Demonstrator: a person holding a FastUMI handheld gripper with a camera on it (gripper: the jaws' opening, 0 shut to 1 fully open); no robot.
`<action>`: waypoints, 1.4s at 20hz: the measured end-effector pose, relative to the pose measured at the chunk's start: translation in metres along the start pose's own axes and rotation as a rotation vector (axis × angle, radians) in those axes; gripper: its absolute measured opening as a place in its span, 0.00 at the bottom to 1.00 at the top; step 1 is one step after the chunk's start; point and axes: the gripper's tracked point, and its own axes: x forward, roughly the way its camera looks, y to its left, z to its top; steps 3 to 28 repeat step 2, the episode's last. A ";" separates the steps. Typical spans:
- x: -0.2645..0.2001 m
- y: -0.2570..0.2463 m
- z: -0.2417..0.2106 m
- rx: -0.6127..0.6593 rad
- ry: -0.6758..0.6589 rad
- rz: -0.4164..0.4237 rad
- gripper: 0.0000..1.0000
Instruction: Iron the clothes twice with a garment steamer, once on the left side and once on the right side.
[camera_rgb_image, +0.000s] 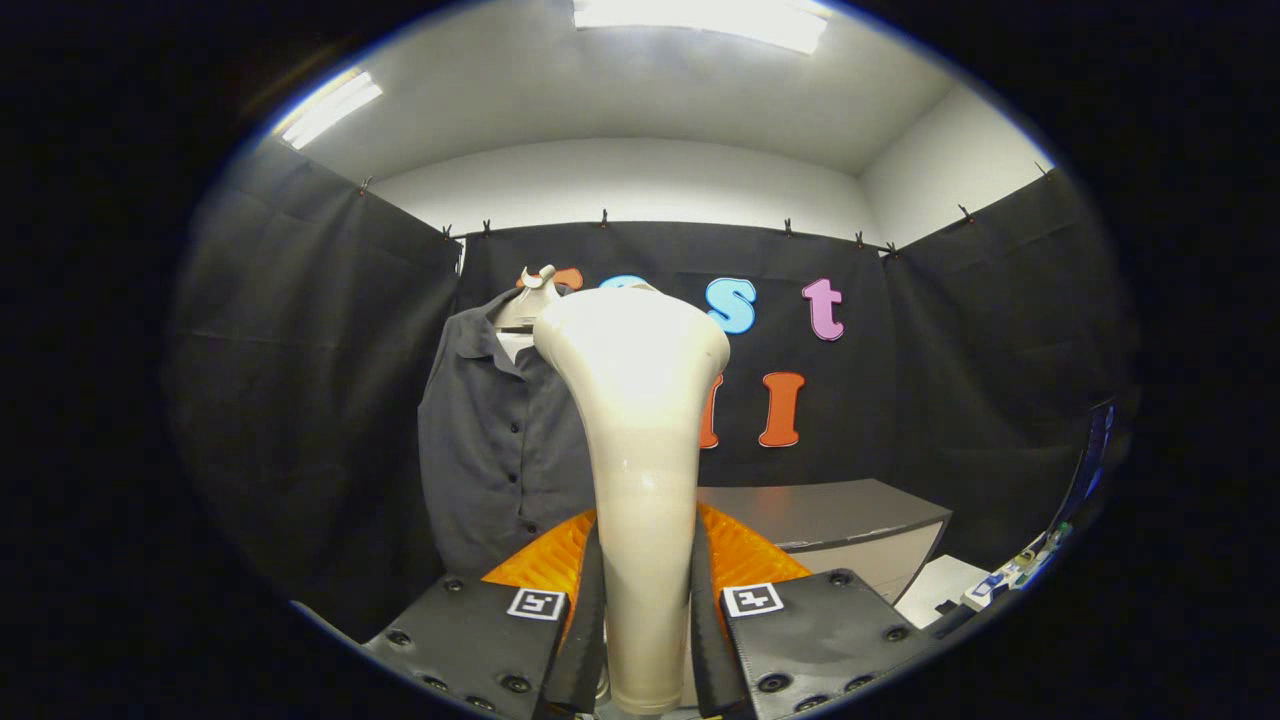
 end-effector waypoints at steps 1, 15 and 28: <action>-0.001 0.000 -0.002 0.000 0.006 -0.001 0.44; 0.000 0.000 -0.003 0.000 0.009 -0.003 0.44; 0.000 0.000 -0.003 0.000 0.009 -0.003 0.44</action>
